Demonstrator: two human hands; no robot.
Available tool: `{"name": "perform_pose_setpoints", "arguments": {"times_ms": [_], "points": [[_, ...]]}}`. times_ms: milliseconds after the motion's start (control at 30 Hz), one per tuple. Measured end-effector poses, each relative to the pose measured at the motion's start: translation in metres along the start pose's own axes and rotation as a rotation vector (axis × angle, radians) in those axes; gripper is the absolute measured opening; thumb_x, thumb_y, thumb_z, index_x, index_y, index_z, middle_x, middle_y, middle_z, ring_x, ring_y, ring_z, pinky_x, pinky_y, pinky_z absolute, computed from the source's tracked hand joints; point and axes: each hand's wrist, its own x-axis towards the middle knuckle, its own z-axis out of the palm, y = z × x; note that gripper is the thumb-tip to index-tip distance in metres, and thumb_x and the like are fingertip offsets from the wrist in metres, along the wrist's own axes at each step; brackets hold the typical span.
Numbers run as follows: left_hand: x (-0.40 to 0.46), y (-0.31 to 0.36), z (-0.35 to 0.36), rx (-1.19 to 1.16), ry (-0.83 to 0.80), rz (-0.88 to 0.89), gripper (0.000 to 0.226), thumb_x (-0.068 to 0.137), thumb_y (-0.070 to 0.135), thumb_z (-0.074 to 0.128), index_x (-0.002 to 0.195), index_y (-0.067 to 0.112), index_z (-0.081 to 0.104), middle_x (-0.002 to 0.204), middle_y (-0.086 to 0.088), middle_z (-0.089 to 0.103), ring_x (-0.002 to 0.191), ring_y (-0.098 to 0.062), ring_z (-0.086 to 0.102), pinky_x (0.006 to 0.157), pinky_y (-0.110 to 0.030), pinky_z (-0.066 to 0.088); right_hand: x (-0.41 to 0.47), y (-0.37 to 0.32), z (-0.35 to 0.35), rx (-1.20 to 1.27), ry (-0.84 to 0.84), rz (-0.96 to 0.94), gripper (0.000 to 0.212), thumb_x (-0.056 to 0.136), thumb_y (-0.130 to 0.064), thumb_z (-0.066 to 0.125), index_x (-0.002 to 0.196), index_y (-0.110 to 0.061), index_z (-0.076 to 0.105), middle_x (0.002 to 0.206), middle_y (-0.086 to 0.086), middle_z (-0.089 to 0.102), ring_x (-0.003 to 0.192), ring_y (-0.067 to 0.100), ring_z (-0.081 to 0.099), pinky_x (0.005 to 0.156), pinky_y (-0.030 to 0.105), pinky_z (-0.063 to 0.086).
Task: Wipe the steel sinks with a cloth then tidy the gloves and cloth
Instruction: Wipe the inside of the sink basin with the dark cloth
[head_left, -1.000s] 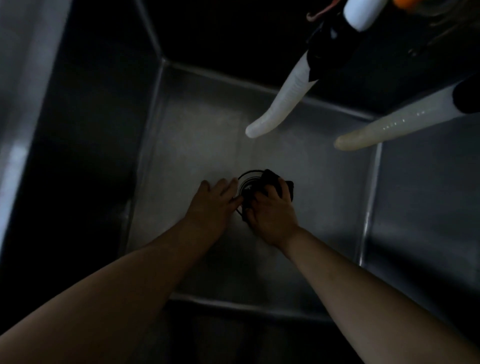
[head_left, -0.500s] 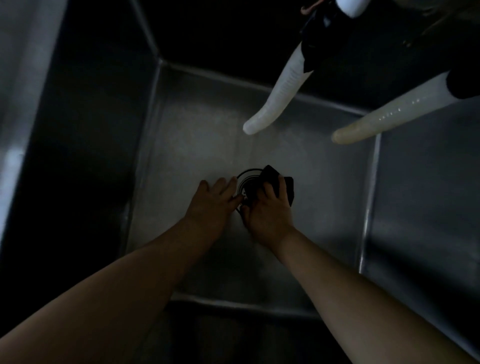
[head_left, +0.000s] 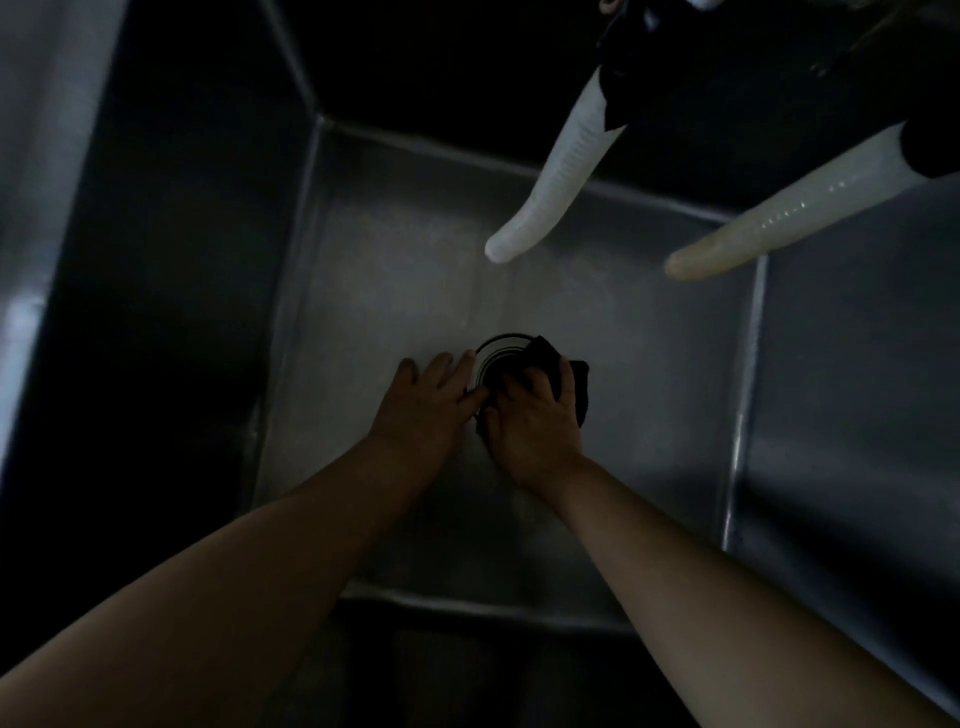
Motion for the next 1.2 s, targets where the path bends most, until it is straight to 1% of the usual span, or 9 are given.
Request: {"name": "perform_pose_setpoints", "arguments": {"times_ms": [167,267,367,500,567,667,767,933,1200], "points": [[-0.001,0.002,0.004,-0.116,0.189,-0.013,0.051,0.097,0.022,0.037,0.147,0.023,0.027,0.157,-0.004,0.011,0.144,-0.026,0.011,0.114,-0.05,0.016,-0.003,0.005,-0.003,0.018,-0.017,-0.024,0.041,0.096,-0.035,0.037,0.129,-0.018,0.055,0.129,0.002,0.056,0.129,0.031,0.034,0.108,0.046,-0.023],[-0.001,0.003,0.005,-0.126,0.167,-0.024,0.052,0.097,0.022,0.038,0.148,0.023,0.025,0.157,-0.003,0.008,0.144,-0.026,0.008,0.114,-0.051,0.015,-0.021,0.009,0.0,-0.027,0.049,-0.033,0.042,0.09,-0.032,0.053,0.127,-0.013,0.057,0.123,0.008,0.06,0.122,0.034,0.047,0.111,0.057,0.004],[-0.003,0.005,0.001,-0.053,0.047,-0.027,0.066,0.095,0.022,0.045,0.15,0.024,0.01,0.158,-0.009,-0.008,0.145,-0.029,0.0,0.115,-0.053,0.009,-0.051,0.019,0.006,-0.034,0.059,-0.027,0.058,0.083,-0.035,0.064,0.136,-0.018,0.049,0.137,0.007,0.051,0.125,0.036,0.047,0.104,0.056,0.029],[-0.008,0.006,-0.006,-0.017,0.002,-0.024,0.07,0.096,0.019,0.044,0.151,0.025,0.001,0.157,-0.012,-0.017,0.145,-0.031,-0.006,0.115,-0.054,0.007,-0.088,0.04,0.01,-0.093,0.008,0.092,0.066,0.078,-0.047,0.062,0.138,-0.026,0.046,0.137,0.008,0.052,0.12,0.036,0.052,0.091,0.05,0.043],[-0.013,0.005,-0.009,-0.05,0.002,-0.018,0.073,0.096,0.014,0.044,0.15,0.025,-0.003,0.157,-0.011,-0.015,0.145,-0.03,-0.006,0.116,-0.051,0.007,-0.095,0.053,0.009,-0.092,-0.061,0.203,0.069,0.081,-0.054,0.053,0.143,-0.029,0.036,0.143,0.01,0.045,0.127,0.037,0.042,0.096,0.052,0.037],[-0.02,-0.002,-0.007,-0.059,0.09,-0.055,0.071,0.096,0.016,0.041,0.15,0.019,-0.005,0.159,-0.01,-0.007,0.146,-0.026,0.003,0.117,-0.045,0.009,-0.08,0.076,0.006,-0.069,-0.079,0.335,0.073,0.086,-0.063,0.025,0.149,-0.033,0.003,0.157,0.007,0.016,0.141,0.032,0.005,0.109,0.052,0.005],[-0.03,-0.013,-0.006,-0.119,0.121,-0.165,0.068,0.096,0.023,0.039,0.151,0.018,-0.001,0.159,-0.009,-0.001,0.145,-0.025,0.006,0.115,-0.043,0.009,-0.038,0.088,-0.005,-0.084,-0.018,0.384,0.072,0.089,-0.064,0.018,0.149,-0.029,-0.003,0.159,0.01,0.003,0.143,0.036,-0.011,0.11,0.053,-0.014],[-0.043,-0.034,-0.004,-0.18,0.089,-0.313,0.068,0.098,0.025,0.039,0.15,0.017,-0.003,0.159,-0.007,-0.001,0.145,-0.025,0.005,0.116,-0.04,0.008,0.05,0.077,-0.02,-0.024,0.043,0.361,0.071,0.092,-0.06,0.021,0.149,-0.029,-0.006,0.158,0.009,-0.007,0.142,0.038,-0.015,0.111,0.057,-0.013],[-0.055,-0.054,-0.008,-0.23,0.16,-0.472,0.066,0.096,0.023,0.04,0.15,0.012,0.003,0.159,-0.008,0.005,0.145,-0.024,0.01,0.117,-0.036,0.014,0.086,-0.001,-0.013,-0.092,0.061,-0.022,0.068,0.091,-0.059,0.012,0.149,-0.028,-0.003,0.158,0.009,0.0,0.141,0.04,-0.012,0.111,0.059,-0.011]]}}
